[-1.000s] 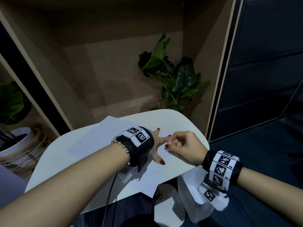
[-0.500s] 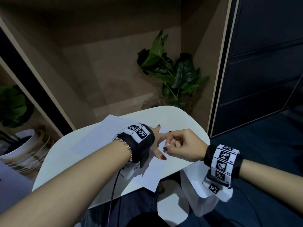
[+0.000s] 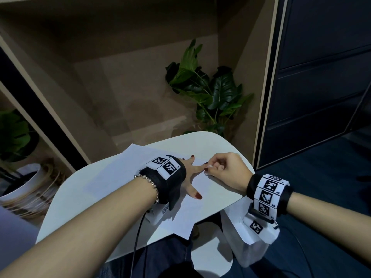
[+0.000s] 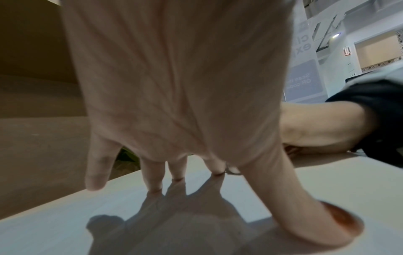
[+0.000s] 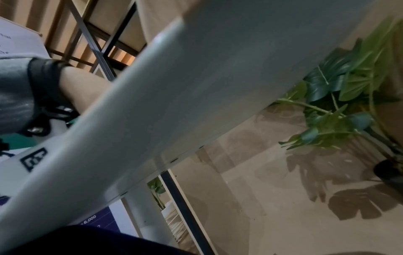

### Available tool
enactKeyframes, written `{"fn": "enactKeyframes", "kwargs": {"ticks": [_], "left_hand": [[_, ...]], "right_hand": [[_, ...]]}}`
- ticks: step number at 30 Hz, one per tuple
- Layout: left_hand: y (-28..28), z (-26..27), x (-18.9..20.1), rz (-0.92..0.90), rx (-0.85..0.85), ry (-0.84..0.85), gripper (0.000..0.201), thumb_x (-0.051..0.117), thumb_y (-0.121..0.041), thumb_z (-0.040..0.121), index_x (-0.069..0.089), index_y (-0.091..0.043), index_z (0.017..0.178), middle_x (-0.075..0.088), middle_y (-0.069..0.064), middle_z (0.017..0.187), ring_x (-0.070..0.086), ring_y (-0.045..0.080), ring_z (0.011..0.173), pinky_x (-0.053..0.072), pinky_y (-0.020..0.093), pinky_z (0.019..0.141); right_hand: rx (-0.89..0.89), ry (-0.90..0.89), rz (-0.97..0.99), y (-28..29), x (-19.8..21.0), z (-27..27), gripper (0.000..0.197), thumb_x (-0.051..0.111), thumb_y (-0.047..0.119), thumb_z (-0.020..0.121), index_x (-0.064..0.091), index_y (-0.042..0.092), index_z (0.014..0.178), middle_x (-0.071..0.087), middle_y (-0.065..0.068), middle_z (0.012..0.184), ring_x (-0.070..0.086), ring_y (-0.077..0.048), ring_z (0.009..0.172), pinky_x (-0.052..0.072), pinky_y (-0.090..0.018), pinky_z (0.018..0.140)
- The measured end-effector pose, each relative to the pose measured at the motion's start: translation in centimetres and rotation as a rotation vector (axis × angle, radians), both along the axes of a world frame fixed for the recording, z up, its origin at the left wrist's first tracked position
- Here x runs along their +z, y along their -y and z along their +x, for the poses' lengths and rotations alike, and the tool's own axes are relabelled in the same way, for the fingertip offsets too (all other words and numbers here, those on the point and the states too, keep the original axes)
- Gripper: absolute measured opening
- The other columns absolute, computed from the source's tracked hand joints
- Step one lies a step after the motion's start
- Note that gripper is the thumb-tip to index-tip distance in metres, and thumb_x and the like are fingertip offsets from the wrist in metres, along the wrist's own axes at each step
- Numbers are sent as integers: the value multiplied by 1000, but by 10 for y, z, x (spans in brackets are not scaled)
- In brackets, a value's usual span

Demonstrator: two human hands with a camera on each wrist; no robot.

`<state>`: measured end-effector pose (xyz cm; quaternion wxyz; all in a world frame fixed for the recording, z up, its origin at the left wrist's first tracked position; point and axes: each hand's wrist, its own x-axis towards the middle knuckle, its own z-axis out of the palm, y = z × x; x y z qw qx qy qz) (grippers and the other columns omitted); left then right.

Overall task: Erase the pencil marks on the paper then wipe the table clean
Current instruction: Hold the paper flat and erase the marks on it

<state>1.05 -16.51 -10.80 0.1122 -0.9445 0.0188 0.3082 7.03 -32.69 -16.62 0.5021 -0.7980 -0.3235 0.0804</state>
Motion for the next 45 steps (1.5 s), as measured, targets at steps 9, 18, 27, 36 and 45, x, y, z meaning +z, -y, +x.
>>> {"fn": "enactKeyframes", "kwargs": {"ticks": [9,18,27,36,45], "left_hand": [[-4,2,-4,15,2,14,115,60,-71,80,-14,-25,155,-16,3,163,10,31,151,23,50,116],[-3,2,-4,33,8,12,117,60,-71,79,-14,-22,155,-16,3,163,10,30,151,24,50,115],[-3,3,-5,54,17,-3,117,60,-72,79,-16,-24,154,-18,3,163,6,30,151,22,51,116],[-1,3,-3,67,20,-11,116,59,-71,80,-16,-24,155,-18,3,163,6,30,151,22,51,116],[3,0,-2,58,5,19,114,60,-67,82,-14,-19,155,-17,7,163,8,31,151,21,48,116]], "right_hand": [[-78,-51,45,-4,-8,9,10,76,17,85,72,10,79,71,-5,66,65,-12,61,56,-27,66],[36,-153,79,-1,-1,8,9,76,9,84,71,2,82,68,-6,64,56,-6,53,48,-18,59],[107,-82,2,2,-1,12,7,77,12,82,71,8,81,64,-9,67,54,-8,58,47,-18,60],[144,-214,64,3,5,7,8,74,2,84,70,-4,85,63,-7,65,57,-4,54,48,-15,58],[211,-233,58,-2,3,4,9,76,7,85,71,-1,86,69,-9,67,60,-6,57,49,-15,60]]}}
